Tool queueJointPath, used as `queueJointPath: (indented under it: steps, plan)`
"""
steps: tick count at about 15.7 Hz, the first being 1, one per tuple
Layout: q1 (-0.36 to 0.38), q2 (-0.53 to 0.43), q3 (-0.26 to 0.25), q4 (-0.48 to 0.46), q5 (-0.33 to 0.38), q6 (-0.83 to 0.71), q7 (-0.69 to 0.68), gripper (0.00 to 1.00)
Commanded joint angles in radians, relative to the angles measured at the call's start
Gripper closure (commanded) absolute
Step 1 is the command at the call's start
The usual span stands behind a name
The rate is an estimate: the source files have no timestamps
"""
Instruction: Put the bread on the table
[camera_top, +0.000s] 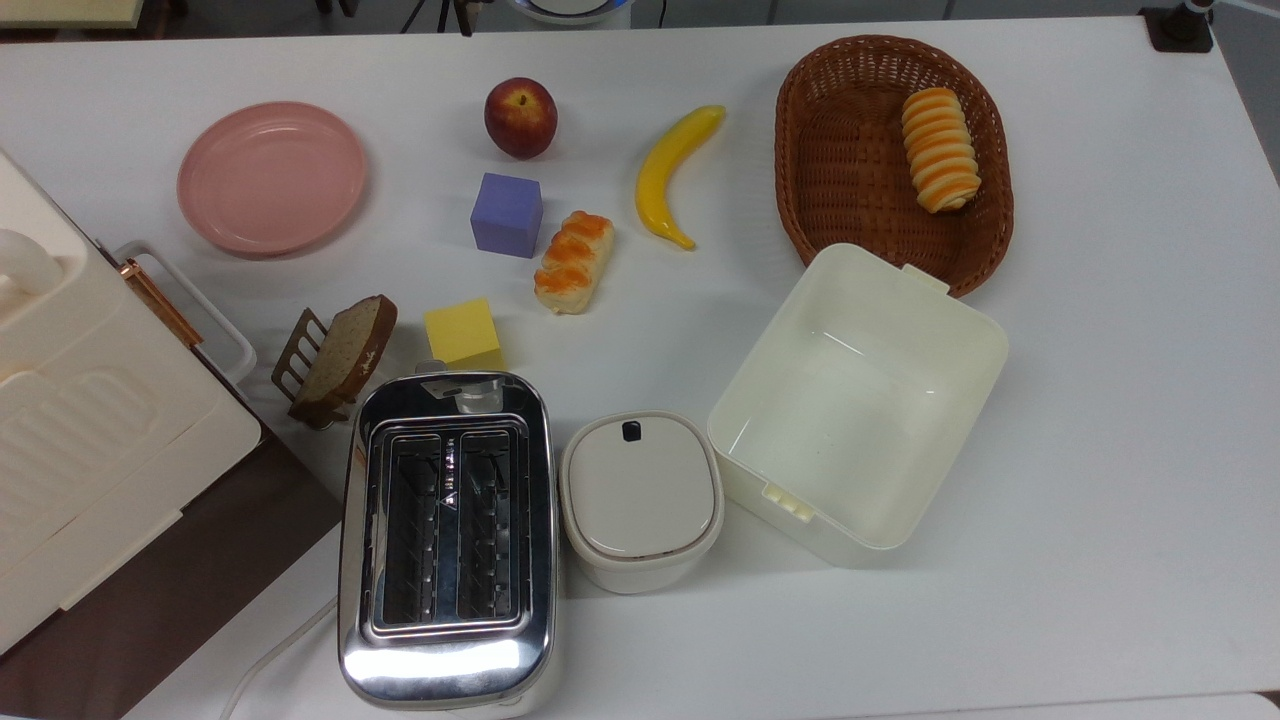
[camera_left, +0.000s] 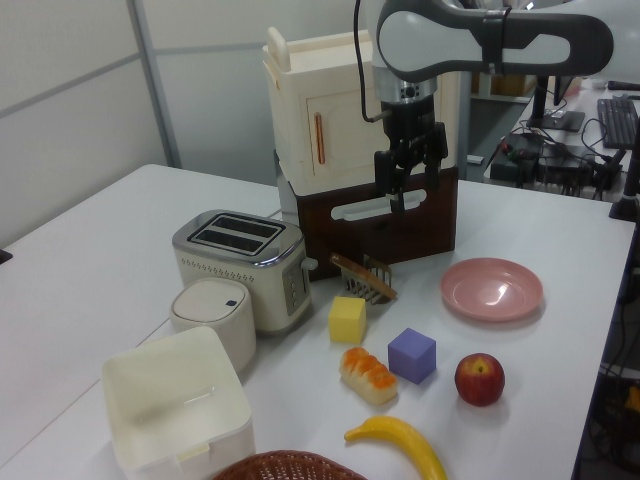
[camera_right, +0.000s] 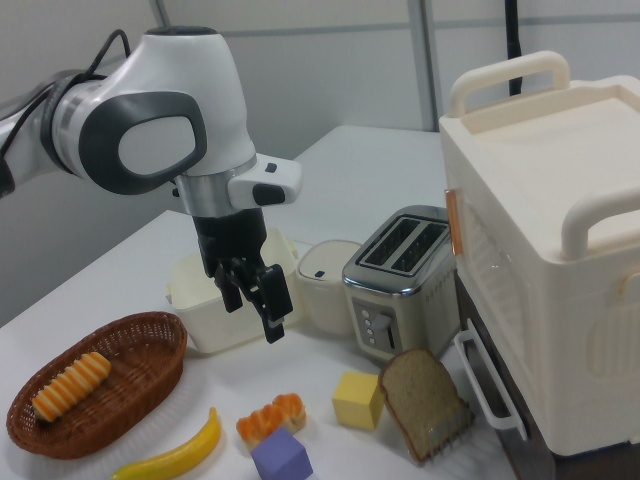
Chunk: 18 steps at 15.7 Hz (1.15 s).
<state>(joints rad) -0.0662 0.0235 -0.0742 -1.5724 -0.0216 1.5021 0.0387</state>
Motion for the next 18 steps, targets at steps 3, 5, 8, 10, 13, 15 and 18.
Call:
queueJointPath:
  steps: [3, 5, 8, 10, 13, 15, 18]
  plan:
    - [-0.032, 0.009, 0.008, 0.012, 0.061, -0.002, -0.002, 0.0]
    - [-0.032, 0.004, 0.005, 0.006, 0.069, 0.036, 0.0, 0.0]
    - [-0.032, 0.007, 0.005, 0.003, 0.071, 0.101, 0.007, 0.0]
    - [-0.03, 0.007, 0.005, -0.003, 0.069, 0.106, 0.009, 0.0]
    - [-0.026, 0.009, 0.005, -0.014, 0.068, 0.119, 0.009, 0.0]
    - [-0.026, 0.009, 0.005, -0.017, 0.068, 0.142, 0.009, 0.0]
    - [-0.027, 0.007, 0.005, -0.015, 0.068, 0.142, 0.009, 0.0]
